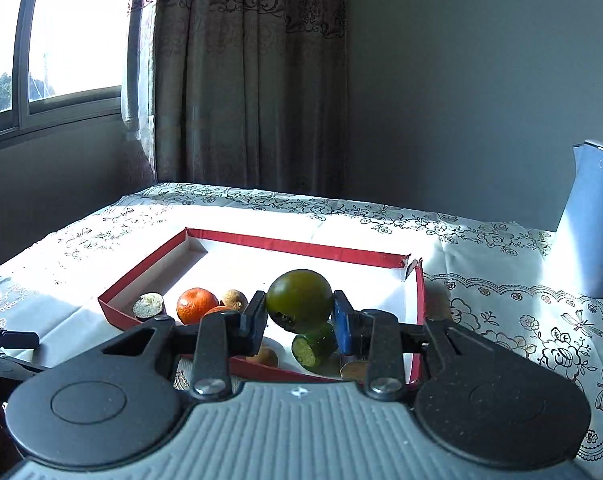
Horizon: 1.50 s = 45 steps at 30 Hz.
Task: Organize fruits
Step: 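Carry the green fruit with the right gripper into the box and release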
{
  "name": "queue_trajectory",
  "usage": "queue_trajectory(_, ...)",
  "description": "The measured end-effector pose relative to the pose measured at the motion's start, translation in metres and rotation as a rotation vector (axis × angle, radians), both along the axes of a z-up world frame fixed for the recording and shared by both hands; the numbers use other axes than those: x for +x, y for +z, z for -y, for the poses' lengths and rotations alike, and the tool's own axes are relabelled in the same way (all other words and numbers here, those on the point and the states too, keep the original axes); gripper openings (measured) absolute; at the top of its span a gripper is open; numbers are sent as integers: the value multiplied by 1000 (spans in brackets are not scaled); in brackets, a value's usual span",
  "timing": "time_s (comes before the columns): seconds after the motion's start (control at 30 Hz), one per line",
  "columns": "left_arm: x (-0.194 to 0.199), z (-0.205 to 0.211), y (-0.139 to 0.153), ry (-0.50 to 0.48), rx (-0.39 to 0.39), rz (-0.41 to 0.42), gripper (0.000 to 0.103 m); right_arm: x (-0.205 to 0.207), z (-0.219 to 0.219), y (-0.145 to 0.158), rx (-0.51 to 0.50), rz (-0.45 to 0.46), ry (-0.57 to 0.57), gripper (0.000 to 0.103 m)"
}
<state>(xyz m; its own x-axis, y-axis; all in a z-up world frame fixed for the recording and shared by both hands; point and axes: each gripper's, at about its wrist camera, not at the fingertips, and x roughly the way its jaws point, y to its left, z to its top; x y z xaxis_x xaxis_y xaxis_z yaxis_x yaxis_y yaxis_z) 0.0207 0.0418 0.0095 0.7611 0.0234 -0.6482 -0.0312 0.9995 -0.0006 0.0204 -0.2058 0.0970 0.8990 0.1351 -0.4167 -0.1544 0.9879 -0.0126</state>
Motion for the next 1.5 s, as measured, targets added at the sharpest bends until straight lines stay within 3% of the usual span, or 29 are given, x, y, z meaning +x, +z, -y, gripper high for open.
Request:
queue_trajectory(0.13, 0, 0, 0, 0, 0, 0, 103, 32, -10, -1, -25, -17, 21, 33)
queue_trajectory(0.57, 0, 1, 0, 0, 0, 0, 103, 111, -32, -62, -48, -184, 17, 33)
queue_trajectory(1.1, 0, 0, 0, -1, 0, 1, 103, 116, -53, -65, -102, -191, 43, 35)
queue_trajectory(1.33, 0, 0, 0, 0, 0, 1, 103, 107, -39, -58, -31, -201, 9, 42)
queue_trajectory(1.5, 0, 0, 0, -1, 0, 1, 103, 65, -11, -40, 50, -130, 10, 44)
